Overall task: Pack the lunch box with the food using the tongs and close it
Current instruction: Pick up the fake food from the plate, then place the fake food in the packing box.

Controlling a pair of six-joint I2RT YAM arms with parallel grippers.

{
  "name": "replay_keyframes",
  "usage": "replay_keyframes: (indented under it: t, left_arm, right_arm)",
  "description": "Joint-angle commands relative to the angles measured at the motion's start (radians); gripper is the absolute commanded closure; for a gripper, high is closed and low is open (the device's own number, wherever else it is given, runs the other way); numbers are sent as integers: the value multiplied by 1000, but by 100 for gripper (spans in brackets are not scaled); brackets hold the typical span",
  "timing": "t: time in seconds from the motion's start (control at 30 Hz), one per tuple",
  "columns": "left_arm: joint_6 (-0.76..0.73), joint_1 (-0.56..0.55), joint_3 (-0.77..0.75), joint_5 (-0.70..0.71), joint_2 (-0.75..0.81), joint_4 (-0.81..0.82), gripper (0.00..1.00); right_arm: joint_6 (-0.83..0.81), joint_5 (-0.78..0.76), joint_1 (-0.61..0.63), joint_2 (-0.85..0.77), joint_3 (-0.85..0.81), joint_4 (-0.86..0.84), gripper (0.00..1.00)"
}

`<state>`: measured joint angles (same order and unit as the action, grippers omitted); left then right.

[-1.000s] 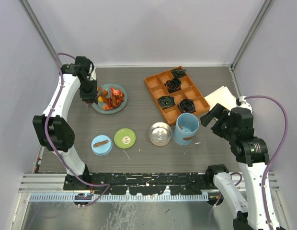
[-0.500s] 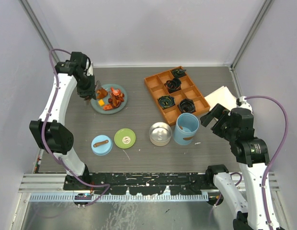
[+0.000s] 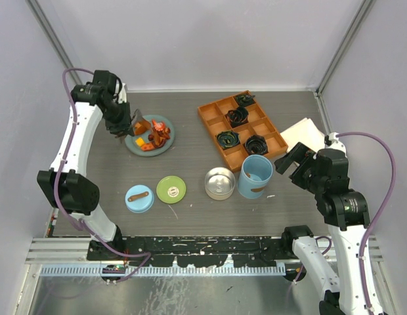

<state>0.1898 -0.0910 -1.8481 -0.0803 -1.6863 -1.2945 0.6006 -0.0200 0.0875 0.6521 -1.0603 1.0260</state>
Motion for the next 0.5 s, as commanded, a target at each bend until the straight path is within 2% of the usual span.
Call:
replay_keyframes:
  t: [0.0, 0.17, 0.47]
  left_arm:
    - [46, 2, -73, -130, 75, 29, 89]
    - [89, -46, -99, -192, 98, 47, 89]
    - [154, -309, -115, -215, 117, 83, 89]
  right_arm:
    - [12, 3, -3, -12, -31, -29, 0]
    - [13, 0, -3, -14, -25, -31, 0]
    - [11, 0, -3, -12, -21, -35, 0]
